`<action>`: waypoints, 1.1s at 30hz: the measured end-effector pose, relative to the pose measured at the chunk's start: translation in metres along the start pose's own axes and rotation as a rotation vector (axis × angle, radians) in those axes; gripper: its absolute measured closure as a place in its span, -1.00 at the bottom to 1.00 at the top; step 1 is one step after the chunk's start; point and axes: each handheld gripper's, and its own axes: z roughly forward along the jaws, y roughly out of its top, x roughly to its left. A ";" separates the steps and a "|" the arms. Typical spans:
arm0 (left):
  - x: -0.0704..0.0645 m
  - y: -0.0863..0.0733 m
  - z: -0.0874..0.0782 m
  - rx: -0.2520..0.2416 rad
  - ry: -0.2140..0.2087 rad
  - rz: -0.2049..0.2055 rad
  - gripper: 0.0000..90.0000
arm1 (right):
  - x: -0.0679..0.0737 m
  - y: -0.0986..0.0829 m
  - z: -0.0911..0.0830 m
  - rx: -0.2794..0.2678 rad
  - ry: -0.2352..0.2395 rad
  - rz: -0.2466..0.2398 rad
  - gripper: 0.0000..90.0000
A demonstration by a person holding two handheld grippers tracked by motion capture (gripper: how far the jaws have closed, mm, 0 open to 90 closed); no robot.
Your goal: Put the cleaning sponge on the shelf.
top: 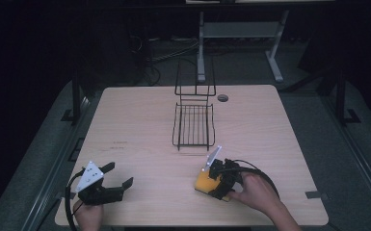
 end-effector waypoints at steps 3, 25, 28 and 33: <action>0.000 0.000 0.000 0.000 0.000 0.000 -0.71 | 0.000 0.000 0.000 0.002 -0.001 0.004 -0.51; 0.000 0.000 -0.001 0.000 0.002 -0.004 -0.71 | 0.000 0.002 -0.003 -0.007 -0.005 0.003 -0.45; 0.000 0.000 -0.001 -0.003 0.001 -0.006 -0.71 | 0.000 0.002 -0.005 -0.016 -0.011 0.004 -0.44; 0.001 0.000 -0.001 -0.006 0.000 -0.008 -0.71 | 0.001 0.006 -0.012 -0.016 -0.015 -0.005 -0.43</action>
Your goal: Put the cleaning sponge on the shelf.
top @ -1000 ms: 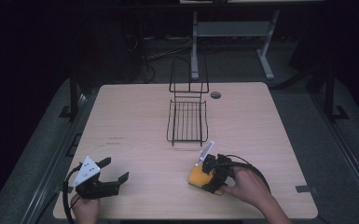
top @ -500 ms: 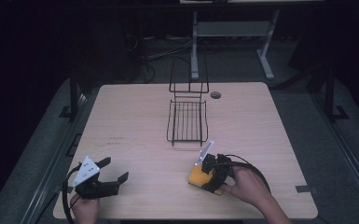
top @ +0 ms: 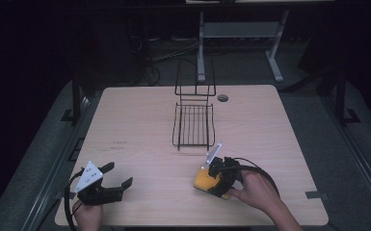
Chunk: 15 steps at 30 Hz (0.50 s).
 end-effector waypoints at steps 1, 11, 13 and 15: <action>0.000 0.000 0.000 0.001 0.001 0.003 -0.71 | 0.000 0.002 -0.002 0.001 0.003 -0.001 -0.43; 0.001 0.000 -0.001 -0.010 0.002 -0.009 -0.71 | -0.001 0.006 -0.006 0.005 0.006 -0.002 -0.43; 0.001 0.000 -0.001 -0.010 0.001 -0.006 -0.71 | -0.001 0.008 -0.008 0.003 0.003 0.003 -0.43; 0.001 0.000 -0.001 -0.011 0.002 -0.009 -0.71 | -0.001 0.009 -0.010 0.001 0.003 0.004 -0.43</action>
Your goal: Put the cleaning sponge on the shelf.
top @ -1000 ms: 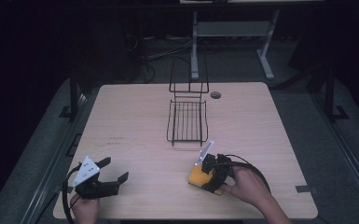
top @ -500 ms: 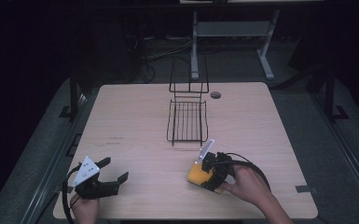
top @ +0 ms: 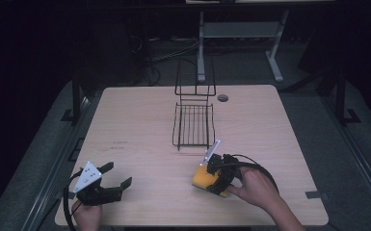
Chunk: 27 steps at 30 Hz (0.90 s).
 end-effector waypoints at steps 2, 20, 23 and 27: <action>0.000 0.000 0.000 0.000 0.000 -0.001 -0.71 | 0.000 0.001 -0.001 0.000 -0.003 0.000 -0.43; 0.000 0.000 -0.001 0.000 0.000 0.000 -0.71 | -0.001 0.012 -0.009 -0.003 -0.019 -0.002 -0.43; 0.000 0.000 -0.001 0.001 0.000 0.000 -0.71 | -0.002 0.015 -0.011 -0.006 -0.019 -0.002 -0.43; 0.001 0.000 -0.002 0.000 -0.001 0.001 -0.71 | -0.004 0.018 -0.012 -0.014 -0.026 -0.005 -0.43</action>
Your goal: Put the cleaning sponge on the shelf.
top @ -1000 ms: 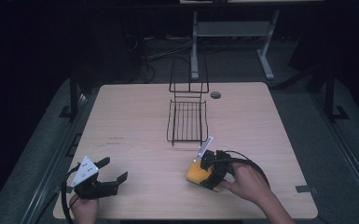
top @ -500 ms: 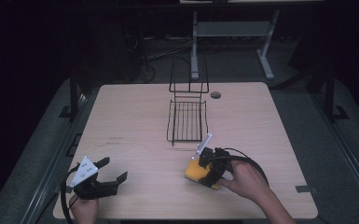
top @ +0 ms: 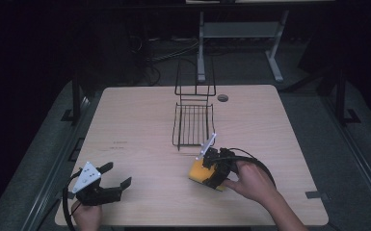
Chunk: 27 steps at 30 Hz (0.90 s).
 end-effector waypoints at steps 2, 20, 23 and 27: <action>0.000 0.000 0.000 -0.001 0.001 0.000 -0.71 | -0.002 0.002 -0.001 -0.005 -0.009 0.007 -0.43; 0.001 0.000 -0.001 -0.009 -0.003 -0.009 -0.71 | -0.016 0.015 -0.008 -0.041 -0.061 0.102 -0.43; 0.001 0.000 -0.001 -0.010 -0.002 -0.010 -0.71 | -0.017 0.016 -0.009 -0.050 -0.071 0.113 -0.43; 0.001 0.000 -0.001 -0.008 -0.004 -0.008 -0.71 | -0.021 0.017 -0.012 -0.066 -0.088 0.151 -0.43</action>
